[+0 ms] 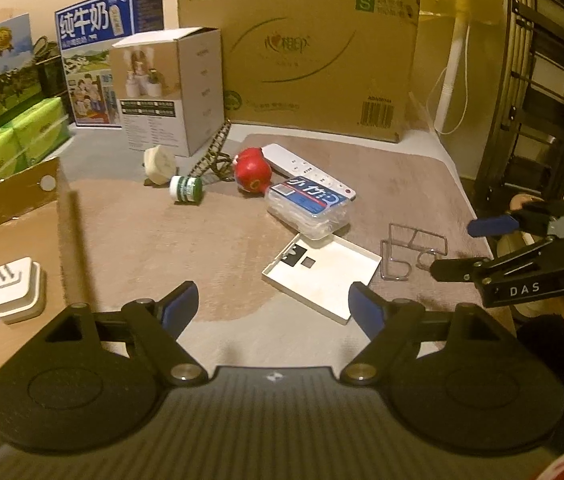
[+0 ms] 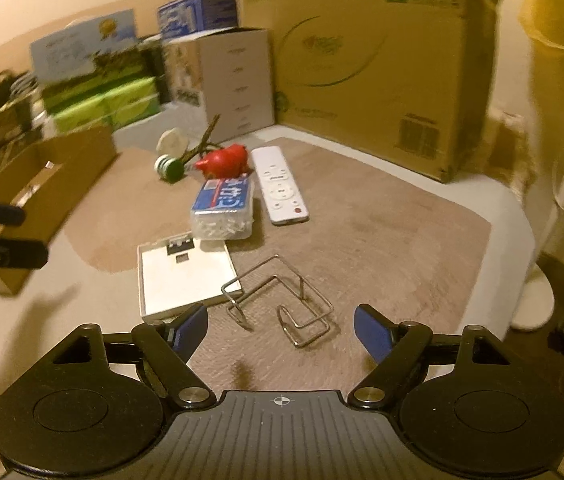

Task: Organize rigid objects
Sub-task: 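Close the right tool on the bent wire rack while the left tool approaches the white plate, then grasp the edge of the white square plate with the left tool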

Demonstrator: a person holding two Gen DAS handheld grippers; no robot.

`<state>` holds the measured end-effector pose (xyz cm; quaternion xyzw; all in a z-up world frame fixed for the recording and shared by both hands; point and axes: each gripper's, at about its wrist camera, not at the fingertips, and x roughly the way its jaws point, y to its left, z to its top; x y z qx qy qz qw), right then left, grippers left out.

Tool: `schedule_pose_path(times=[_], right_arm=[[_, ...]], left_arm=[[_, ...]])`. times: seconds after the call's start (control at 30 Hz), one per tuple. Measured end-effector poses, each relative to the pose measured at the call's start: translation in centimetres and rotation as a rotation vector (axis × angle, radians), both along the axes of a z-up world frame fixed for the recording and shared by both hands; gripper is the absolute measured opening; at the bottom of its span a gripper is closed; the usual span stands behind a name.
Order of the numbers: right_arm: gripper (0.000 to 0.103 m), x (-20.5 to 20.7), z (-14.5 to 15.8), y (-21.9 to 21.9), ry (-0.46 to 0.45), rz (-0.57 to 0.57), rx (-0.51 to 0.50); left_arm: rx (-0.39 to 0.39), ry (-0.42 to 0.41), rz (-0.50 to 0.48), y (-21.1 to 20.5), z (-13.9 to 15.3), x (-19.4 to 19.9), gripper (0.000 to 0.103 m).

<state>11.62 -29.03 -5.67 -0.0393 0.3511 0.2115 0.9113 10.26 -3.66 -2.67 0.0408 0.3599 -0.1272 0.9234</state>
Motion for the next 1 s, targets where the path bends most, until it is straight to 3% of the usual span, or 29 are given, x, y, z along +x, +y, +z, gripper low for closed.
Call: schedule_pose_path(times=[0.23, 0.6, 0.63, 0.73, 1.0], right_arm=[[0.08, 2.6, -1.5, 0.5, 0.013, 0.133, -0.085], [0.079, 5.8, -3.3, 1.4, 0.042, 0.281, -0.109], [0.078, 6.0, -3.3, 1.4, 0.044, 0.283, -0.108], [0.059, 6.3, -3.4, 1.4, 0.059, 0.293, -0.106], [0.053, 6.5, -3.0, 0.7, 0.07, 0.255, -0.07]], left_arm=[[0.024, 0.019, -0.041, -0.8, -1.6, 1.7, 0.082], [0.059, 0.049, -0.136, -2.3, -4.0, 3.9, 0.089], [0.06, 0.051, -0.145, -2.4, -4.1, 4.0, 0.09], [0.07, 0.052, -0.168, -2.8, -4.6, 4.5, 0.091], [0.102, 0.062, -0.24, -4.1, -5.5, 6.0, 0.092]])
